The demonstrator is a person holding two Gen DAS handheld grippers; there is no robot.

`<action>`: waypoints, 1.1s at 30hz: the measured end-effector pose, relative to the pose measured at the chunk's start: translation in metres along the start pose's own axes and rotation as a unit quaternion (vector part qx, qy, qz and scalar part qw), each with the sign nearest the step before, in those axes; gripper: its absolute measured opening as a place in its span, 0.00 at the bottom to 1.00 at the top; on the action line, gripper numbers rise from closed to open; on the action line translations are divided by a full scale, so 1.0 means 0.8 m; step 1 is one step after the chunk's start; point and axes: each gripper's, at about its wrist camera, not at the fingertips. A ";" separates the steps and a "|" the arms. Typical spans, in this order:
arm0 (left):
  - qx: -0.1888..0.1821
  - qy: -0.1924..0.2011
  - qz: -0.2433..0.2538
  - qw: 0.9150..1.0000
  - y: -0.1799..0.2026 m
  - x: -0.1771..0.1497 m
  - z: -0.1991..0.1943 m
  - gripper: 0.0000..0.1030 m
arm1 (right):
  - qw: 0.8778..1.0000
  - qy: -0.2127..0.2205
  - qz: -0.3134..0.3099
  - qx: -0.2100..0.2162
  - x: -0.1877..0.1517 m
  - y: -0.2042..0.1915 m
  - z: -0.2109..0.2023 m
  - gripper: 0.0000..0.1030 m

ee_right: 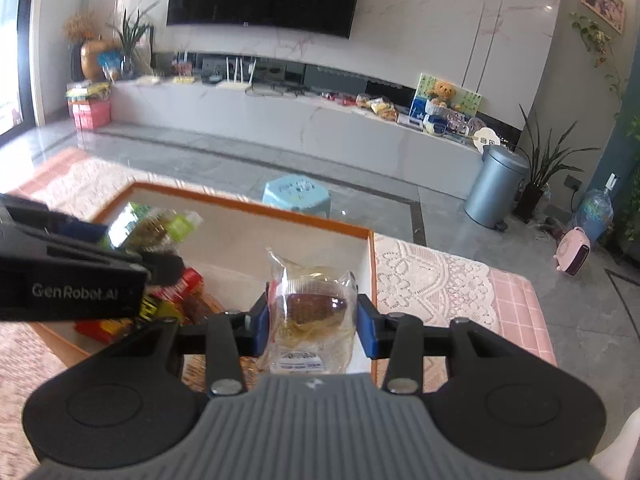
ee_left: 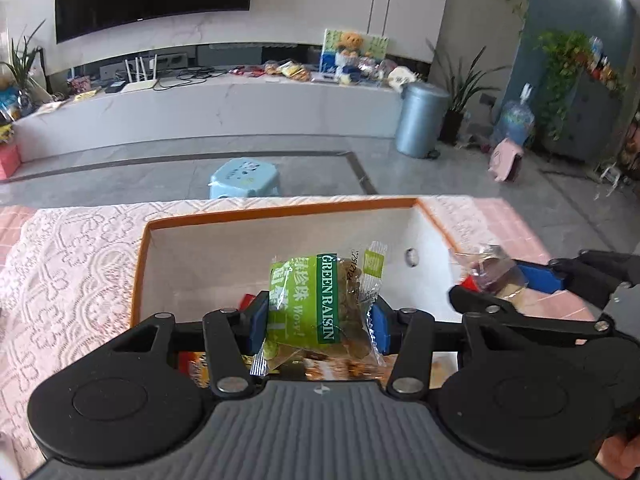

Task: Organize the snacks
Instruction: 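Lower both packs into the box and open both tools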

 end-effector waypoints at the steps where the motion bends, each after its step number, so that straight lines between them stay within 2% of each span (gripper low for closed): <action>1: 0.003 -0.006 0.003 1.000 -0.001 -0.001 0.006 0.55 | 1.000 -0.006 -0.004 -0.003 -0.001 0.000 0.009 0.40; 8: 0.008 -0.049 0.009 0.999 -0.003 -0.009 0.043 0.55 | 0.998 -0.046 -0.028 -0.012 -0.009 0.000 0.066 0.40; 20: 0.011 -0.084 0.041 0.996 0.006 -0.016 0.067 0.55 | 0.994 -0.093 -0.052 -0.021 -0.018 -0.004 0.109 0.41; 27: 0.012 -0.091 0.050 0.994 0.009 -0.012 0.072 0.57 | 0.992 -0.107 -0.061 -0.024 -0.021 -0.008 0.110 0.41; 33: 0.013 -0.096 0.058 0.994 0.013 -0.008 0.073 0.63 | 0.990 -0.116 -0.073 -0.026 -0.021 -0.011 0.107 0.42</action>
Point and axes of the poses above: each gripper's, at about its wrist camera, not at the fingertips, and z roughly the way its jaws point, y to its right, x to its top, and after that the axes turned 12 degrees about z, right-handed
